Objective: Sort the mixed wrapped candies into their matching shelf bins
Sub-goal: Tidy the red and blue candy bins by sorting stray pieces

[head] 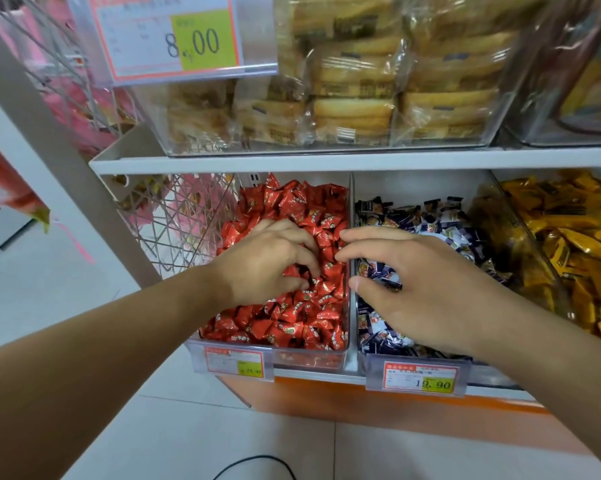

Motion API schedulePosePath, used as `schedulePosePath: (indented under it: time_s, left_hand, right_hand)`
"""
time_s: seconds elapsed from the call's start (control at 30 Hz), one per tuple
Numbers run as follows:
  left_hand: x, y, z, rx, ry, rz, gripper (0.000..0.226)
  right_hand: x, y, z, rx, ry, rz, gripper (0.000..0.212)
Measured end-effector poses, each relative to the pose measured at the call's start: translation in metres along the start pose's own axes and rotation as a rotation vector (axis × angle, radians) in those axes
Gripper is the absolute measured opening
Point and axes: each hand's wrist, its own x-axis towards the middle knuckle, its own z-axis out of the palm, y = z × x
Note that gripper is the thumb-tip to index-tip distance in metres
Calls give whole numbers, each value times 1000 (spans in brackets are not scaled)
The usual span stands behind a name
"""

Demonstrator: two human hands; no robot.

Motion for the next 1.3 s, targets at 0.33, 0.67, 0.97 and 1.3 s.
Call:
schedulePosePath:
  time_s: [0.33,0.67,0.97,1.3]
  left_hand:
    - [-26,39,-26,-292,36,-77,16]
    - [-22,27,-17,-73,-368,-252,70]
    - [-3,35,-24,-60,-611,-351,84]
    - [0,35,-32,-297,-669,-472,91]
  right_hand:
    - [-1,-1,-1,0,-17,18,34]
    - [-2,-1,-1,7,-21,23,35]
    - [-3,-2,-2,14,-34,31,36]
    - [-5,-2,-2,34,-29,21,36]
